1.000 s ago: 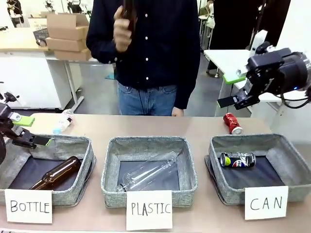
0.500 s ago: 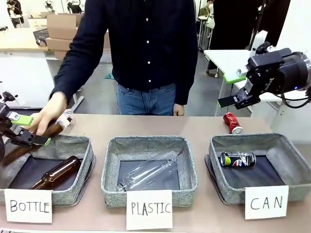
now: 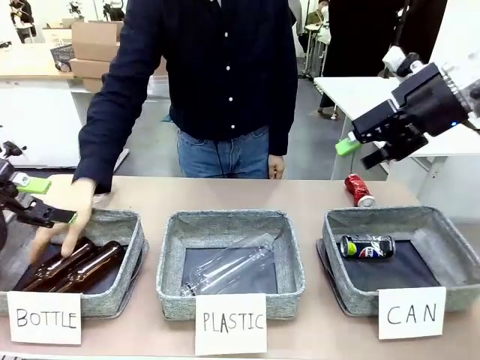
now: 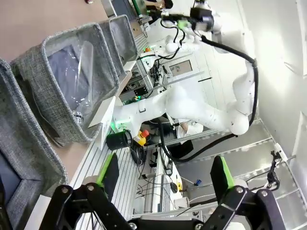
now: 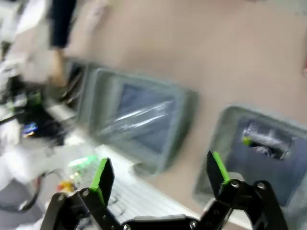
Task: Sort the can waste into the basket.
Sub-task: Pick up the can waste from the table and place it in the right Fabric basket.
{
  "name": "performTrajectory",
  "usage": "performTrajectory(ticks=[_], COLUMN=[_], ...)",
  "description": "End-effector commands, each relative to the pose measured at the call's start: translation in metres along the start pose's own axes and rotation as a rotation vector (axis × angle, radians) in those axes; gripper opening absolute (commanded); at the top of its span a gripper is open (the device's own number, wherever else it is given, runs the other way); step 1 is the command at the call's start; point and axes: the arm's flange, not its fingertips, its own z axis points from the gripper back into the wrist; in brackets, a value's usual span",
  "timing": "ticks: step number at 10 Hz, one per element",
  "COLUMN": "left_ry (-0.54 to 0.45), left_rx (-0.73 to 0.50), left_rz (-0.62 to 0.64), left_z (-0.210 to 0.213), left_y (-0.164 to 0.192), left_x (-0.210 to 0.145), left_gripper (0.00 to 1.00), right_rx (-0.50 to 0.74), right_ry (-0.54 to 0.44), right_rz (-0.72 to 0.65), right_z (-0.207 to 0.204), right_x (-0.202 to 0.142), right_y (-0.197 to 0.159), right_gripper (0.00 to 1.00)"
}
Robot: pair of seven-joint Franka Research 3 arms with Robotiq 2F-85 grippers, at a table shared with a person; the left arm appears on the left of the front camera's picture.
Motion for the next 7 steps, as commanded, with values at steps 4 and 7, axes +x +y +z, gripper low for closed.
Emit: performTrajectory(ticks=[4, 7], left_ry=[0.004, 0.004], left_rx=[0.001, 0.001], left_rz=[0.001, 0.001], left_z=[0.002, 0.002], left_y=[-0.004, -0.004], left_x=[-0.001, -0.001], left_gripper=[1.0, 1.0], right_rx=[-0.309, -0.529], right_ry=[-0.047, -0.029], right_rz=[-0.05, -0.214], right_z=[-0.01, -0.013], right_x=[0.031, 0.067], right_y=[-0.037, -0.064], right_gripper=[1.0, 1.0])
